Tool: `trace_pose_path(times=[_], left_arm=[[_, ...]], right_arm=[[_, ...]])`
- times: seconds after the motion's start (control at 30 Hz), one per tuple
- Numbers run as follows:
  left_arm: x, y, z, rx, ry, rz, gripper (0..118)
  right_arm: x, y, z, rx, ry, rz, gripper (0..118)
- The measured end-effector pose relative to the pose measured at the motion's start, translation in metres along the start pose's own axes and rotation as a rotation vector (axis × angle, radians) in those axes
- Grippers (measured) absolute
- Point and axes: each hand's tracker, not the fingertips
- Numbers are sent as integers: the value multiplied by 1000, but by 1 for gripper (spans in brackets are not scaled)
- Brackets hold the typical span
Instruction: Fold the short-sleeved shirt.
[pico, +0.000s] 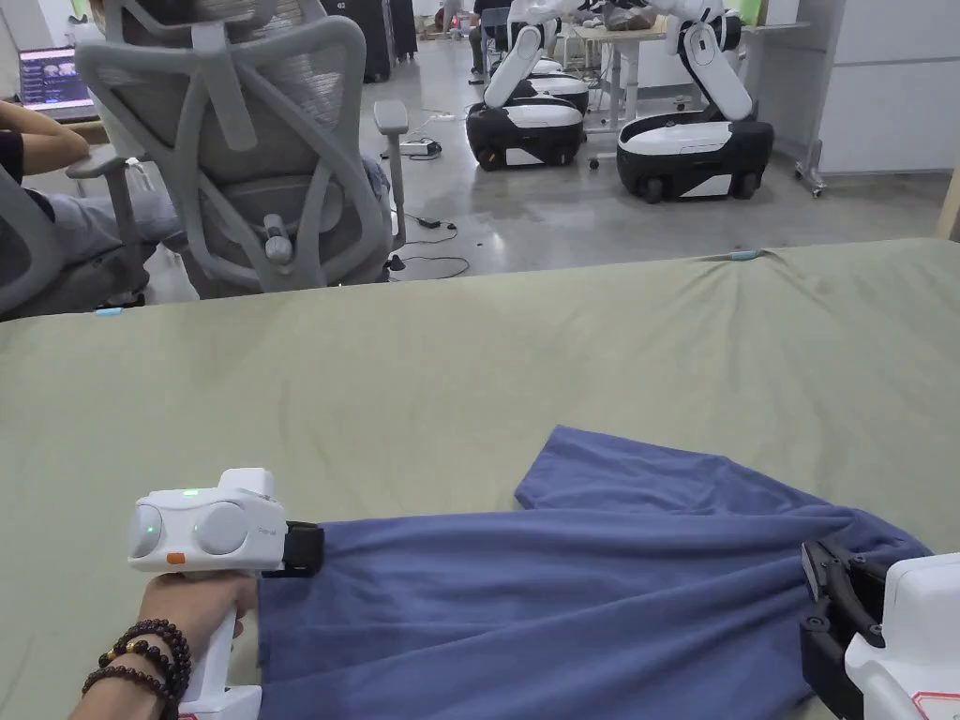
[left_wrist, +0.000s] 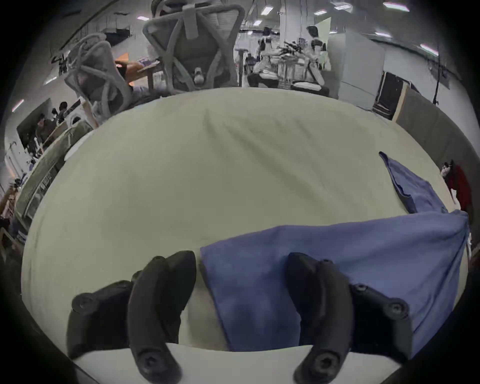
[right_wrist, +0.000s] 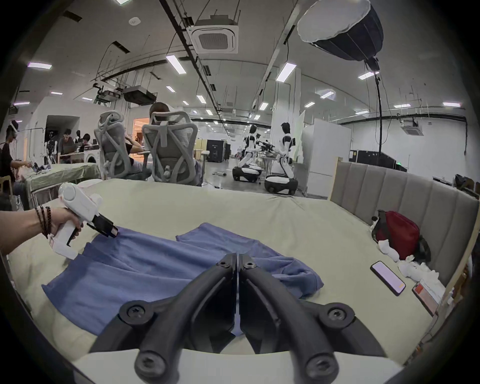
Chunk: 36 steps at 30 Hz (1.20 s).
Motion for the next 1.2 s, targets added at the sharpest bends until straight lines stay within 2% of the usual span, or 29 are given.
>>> trace_pose_path(times=[0.03,0.07,0.13,0.17,0.23,0.33,0.37,0.4,0.43,0.47,0.5,0.53,0.57,0.67,0.8,0.93,1.0,1.07,1.13,1.17,1.2], left_arm=[[-1,2,0,31,22,-2,69],[3,0,3,47,16,-21,58],[9,-3,10,78,-8,-57,6],[10,-2,12,88,-24,-63,1],[18,-3,16,83,23,-96,1],[17,0,21,90,19,-92,1],[16,1,26,95,12,-80,1],[15,2,30,97,4,-73,1],[14,5,31,103,-1,-65,1],[13,6,37,113,-3,-59,1],[13,7,41,125,-6,-54,1],[13,8,46,135,-10,-49,1],[14,9,47,142,-19,-45,1],[16,12,56,155,-29,-33,1],[20,15,57,160,-34,-44,1],[24,19,54,161,-29,-51,1],[25,21,53,159,-28,-49,1],[26,21,53,157,-30,-56,1],[28,21,53,158,-27,-68,1],[28,20,53,159,-28,-71,1],[28,20,53,160,-28,-70,1]], right_arm=[[0,0,-1,-2,2,-6,3],[1,0,-1,-4,6,-12,3],[1,0,-2,-8,7,-14,3],[2,1,-2,-10,4,-11,3],[6,3,-1,-11,4,-14,3],[28,11,-3,-18,14,-60,3],[39,15,-5,-32,-13,-77,3],[50,19,-10,-52,-47,-81,8],[64,22,-16,-79,-56,-80,20],[77,24,-23,-125,-64,-75,41],[88,24,-30,-162,-66,-71,75],[98,22,-39,-206,-65,-65,92],[107,18,-49,-243,-79,-62,99],[126,-1,-72,-317,-69,-44,98],[139,-31,-101,-478,2,1,98],[134,-52,-126,-521,38,-5,97],[131,-57,-142,-514,48,-1,91],[131,-59,-158,-498,82,-14,77],[128,-60,-165,-499,121,-21,53],[127,-62,-171,-490,152,-17,36],[125,-63,-173,-486,182,-9,11]])
